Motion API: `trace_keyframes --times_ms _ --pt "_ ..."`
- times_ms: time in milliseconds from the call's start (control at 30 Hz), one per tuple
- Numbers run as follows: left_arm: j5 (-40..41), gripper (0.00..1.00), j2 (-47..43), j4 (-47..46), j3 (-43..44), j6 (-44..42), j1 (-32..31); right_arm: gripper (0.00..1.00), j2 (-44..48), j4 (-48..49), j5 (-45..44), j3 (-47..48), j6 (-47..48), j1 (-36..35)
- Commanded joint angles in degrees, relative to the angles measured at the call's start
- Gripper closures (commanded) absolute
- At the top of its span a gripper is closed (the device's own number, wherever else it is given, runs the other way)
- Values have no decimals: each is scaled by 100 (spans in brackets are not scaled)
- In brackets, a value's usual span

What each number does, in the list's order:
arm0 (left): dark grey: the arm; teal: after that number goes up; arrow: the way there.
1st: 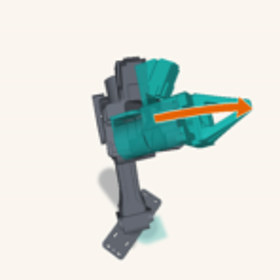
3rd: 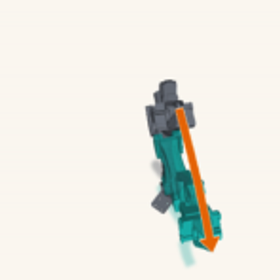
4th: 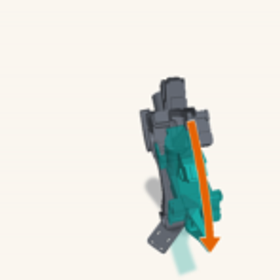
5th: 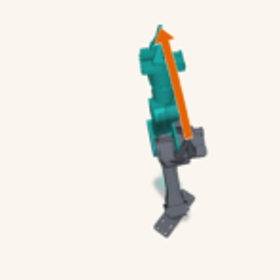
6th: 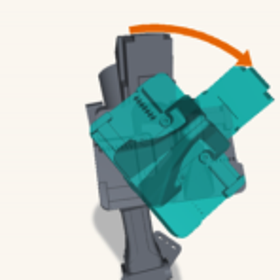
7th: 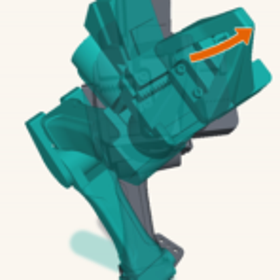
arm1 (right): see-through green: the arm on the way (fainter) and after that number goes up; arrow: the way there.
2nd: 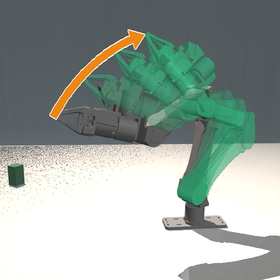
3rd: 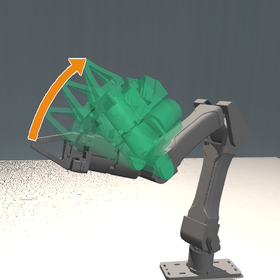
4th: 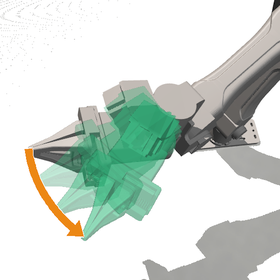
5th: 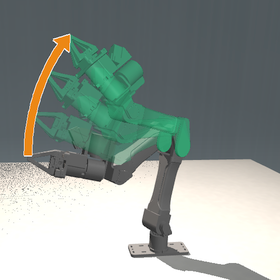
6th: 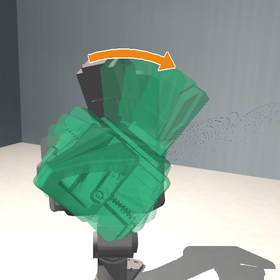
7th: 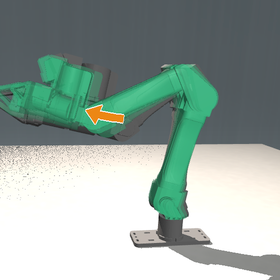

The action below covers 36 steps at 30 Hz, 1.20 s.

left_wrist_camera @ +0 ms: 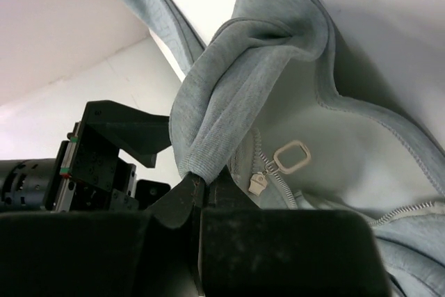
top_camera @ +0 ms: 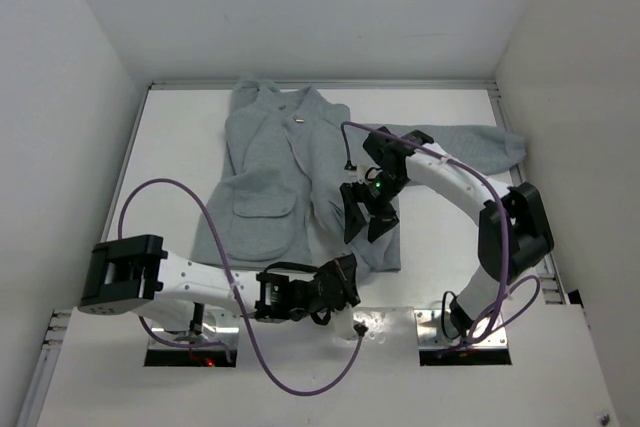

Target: Zip up the jacket

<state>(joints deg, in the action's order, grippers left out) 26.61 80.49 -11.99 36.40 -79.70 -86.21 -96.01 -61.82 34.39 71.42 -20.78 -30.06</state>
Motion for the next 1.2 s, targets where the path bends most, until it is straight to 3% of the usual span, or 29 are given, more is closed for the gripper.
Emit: trace_keyframes --times_ms 0,400,500,633,667,733,767,800,833,933,967,1100,1133,1167 --pt "-244 97 -331 -242 -159 -353 -132 32 -6 -23 -90 241 73 -96" --pt "-718 97 -683 -471 -423 -819 -27 32 56 -5 -91 206 258 -298" --pt "-842 97 -745 -594 -423 -1029 -27 36 29 -14 -82 215 276 -342" --pt "-842 97 -745 -594 -423 -1083 -27 55 -6 -32 -117 250 328 -369" --pt "-842 97 -745 -594 -423 -1083 -27 65 12 -40 -117 250 355 -369" --pt "-789 92 -745 -594 -423 -1083 -27 79 -6 -32 -126 197 381 -368" --pt "-789 89 -745 -594 -423 -1083 -27 93 12 -32 -117 180 364 -369" --pt "-728 80 -745 -655 -423 -1083 -27 100 12 -14 -126 153 364 -369" --pt "-727 74 -745 -656 -423 -978 -27 100 20 -14 -108 171 364 -369" --pt "-395 49 -745 -717 -423 -373 -27 100 143 30 14 101 478 -342" --pt "-237 32 -745 -717 -293 -101 -97 100 161 47 119 66 513 -307" --pt "397 29 -981 63 383 2058 7 100 468 284 646 -320 540 26" --pt "293 28 -1183 857 611 3256 104 100 660 494 717 -382 539 88" --pt "135 28 -1298 1248 849 3807 218 100 706 591 805 -557 592 262"
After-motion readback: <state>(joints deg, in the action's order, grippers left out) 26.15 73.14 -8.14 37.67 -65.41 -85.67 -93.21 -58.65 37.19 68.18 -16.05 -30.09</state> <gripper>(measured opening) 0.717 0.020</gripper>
